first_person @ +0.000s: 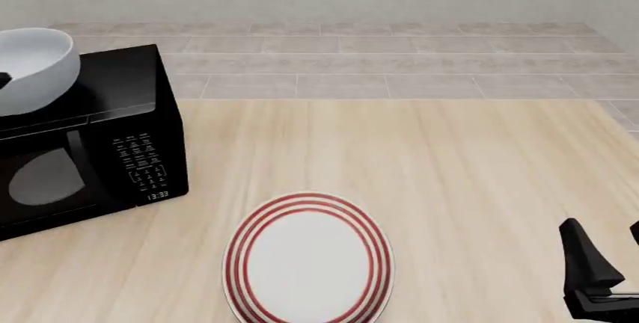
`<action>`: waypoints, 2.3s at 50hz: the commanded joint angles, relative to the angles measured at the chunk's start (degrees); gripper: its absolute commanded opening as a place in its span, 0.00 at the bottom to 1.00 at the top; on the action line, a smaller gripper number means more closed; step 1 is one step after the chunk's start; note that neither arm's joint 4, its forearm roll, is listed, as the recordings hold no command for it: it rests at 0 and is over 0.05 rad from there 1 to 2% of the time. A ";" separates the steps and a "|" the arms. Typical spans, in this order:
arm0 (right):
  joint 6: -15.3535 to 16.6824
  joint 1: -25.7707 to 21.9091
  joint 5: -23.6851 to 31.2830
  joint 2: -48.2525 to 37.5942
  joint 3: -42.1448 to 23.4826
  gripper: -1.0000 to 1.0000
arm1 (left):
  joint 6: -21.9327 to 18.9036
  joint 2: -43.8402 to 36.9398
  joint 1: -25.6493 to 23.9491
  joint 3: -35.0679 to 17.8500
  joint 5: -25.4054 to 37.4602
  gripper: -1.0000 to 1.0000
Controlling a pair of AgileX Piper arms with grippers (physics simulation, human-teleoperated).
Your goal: Pick up the white bowl and put it on the plate.
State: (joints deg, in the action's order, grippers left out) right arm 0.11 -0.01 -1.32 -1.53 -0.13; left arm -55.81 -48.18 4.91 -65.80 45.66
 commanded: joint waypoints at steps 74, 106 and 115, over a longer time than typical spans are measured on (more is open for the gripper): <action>-0.02 0.01 0.06 0.11 0.06 1.00 | -3.28 -9.81 5.46 11.43 -20.14 1.00; 0.00 0.00 0.07 0.13 0.06 1.00 | -4.11 -14.61 7.30 12.04 -25.65 1.00; -0.02 0.01 0.06 0.11 0.06 1.00 | -5.01 -15.37 8.00 13.49 -27.02 1.00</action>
State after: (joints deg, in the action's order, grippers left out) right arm 0.11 -0.01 -1.32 -1.54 -0.13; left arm -60.19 -62.84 12.44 -53.63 20.05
